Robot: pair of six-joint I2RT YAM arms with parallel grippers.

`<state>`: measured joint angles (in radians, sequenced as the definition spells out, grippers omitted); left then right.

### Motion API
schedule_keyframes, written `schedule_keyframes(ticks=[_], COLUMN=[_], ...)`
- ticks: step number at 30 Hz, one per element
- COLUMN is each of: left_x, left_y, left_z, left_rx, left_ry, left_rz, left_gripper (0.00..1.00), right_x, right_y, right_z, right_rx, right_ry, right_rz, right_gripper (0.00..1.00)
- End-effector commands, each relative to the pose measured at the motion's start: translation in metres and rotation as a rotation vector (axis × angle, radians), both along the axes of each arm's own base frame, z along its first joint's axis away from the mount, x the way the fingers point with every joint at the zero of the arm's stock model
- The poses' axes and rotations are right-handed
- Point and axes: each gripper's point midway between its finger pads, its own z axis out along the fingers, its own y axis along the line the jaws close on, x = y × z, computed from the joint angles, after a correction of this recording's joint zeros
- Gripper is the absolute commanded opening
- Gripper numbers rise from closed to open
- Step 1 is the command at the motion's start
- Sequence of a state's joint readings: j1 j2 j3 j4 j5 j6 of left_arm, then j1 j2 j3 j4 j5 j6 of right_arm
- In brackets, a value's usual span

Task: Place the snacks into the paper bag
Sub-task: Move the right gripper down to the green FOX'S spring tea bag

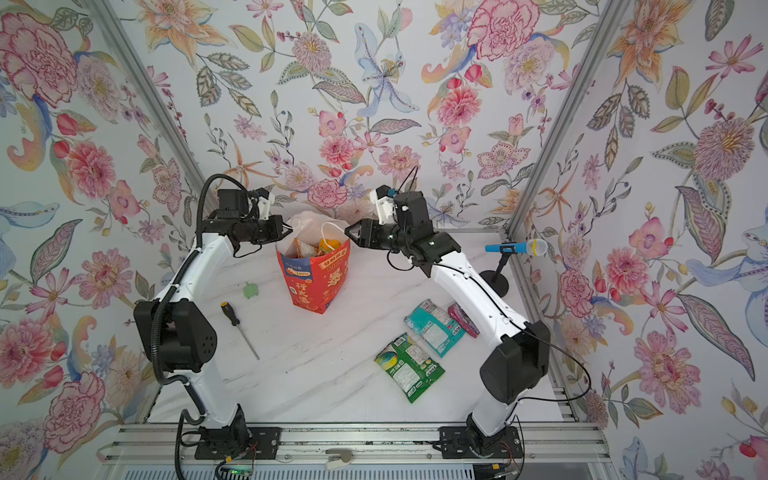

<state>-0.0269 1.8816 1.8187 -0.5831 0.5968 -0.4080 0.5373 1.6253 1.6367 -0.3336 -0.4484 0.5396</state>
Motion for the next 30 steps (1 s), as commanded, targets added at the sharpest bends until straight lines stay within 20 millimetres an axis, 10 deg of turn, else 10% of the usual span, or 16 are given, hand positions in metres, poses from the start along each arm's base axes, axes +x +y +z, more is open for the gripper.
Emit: schedule_keyframes(ticks=[1,9,18,30], left_x=[0.006,0.007,0.008,0.009], left_y=[-0.005,-0.006,-0.005,-0.005], left_z=[0.019,0.016,0.015,0.017], left_rx=[-0.007,-0.009,-0.011,-0.009], left_ry=[-0.06,-0.061,-0.062,-0.065], left_rz=[-0.027,-0.028,-0.025,-0.025], left_gripper=[0.0,0.0,0.0,0.0], right_x=[-0.003,-0.071,-0.143,-0.206], right_y=[-0.048,-0.137,-0.166,-0.196], right_z=[-0.047,-0.16,-0.245,-0.293], right_rx=[-0.094,-0.182,-0.241,-0.269], right_ry=[0.072,0.333,0.561,0.725], right_rz=[-0.156,-0.408,-0.536,-0.629], right_gripper=[0.54,0.54,0.55,0.62])
